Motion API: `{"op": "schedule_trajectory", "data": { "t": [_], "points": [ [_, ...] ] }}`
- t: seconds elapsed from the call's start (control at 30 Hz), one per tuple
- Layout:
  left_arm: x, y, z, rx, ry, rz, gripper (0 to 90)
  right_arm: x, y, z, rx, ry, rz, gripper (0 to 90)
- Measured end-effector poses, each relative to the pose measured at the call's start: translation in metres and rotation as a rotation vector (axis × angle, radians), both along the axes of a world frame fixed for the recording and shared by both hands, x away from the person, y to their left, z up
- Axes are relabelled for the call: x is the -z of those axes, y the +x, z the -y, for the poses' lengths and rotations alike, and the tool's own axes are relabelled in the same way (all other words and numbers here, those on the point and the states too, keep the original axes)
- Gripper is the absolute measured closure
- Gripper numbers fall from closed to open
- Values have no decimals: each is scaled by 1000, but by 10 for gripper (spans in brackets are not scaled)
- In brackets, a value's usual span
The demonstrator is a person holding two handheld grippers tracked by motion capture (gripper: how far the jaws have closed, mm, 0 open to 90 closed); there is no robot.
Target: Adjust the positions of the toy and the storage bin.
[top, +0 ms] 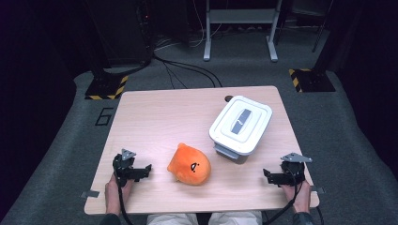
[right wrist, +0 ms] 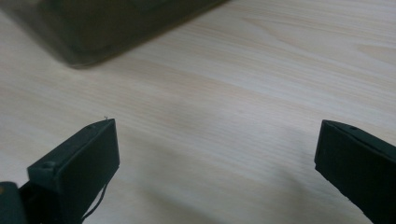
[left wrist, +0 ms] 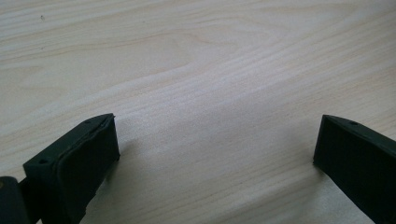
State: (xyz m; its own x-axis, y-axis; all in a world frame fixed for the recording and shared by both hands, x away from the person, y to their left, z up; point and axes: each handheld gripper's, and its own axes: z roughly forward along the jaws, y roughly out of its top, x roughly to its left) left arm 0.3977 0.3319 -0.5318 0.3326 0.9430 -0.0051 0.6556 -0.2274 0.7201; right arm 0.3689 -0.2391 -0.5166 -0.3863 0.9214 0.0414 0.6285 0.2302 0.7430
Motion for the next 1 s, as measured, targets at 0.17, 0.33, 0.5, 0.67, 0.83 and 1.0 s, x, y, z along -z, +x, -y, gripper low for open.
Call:
{"op": "schedule_trajectory", "data": {
  "t": [0.17,0.33,0.5,0.67,0.83,1.0],
  "points": [
    [0,0,0,-2,-1,2,0,-5,-12,-17,-49,-3,6,0],
    [0,0,0,0,-1,2,0,-16,-26,-32,-107,-7,21,0],
    [0,0,0,-1,-1,1,0,-24,-33,-40,-139,-9,33,0],
    [0,0,0,0,-1,1,0,-32,-40,-52,-185,-7,40,0],
    [0,0,0,-4,-2,3,1,-39,-47,-66,-230,-15,40,0],
    [0,0,0,-3,-2,2,0,-46,-51,-79,-278,-16,45,0]
  ]
}}
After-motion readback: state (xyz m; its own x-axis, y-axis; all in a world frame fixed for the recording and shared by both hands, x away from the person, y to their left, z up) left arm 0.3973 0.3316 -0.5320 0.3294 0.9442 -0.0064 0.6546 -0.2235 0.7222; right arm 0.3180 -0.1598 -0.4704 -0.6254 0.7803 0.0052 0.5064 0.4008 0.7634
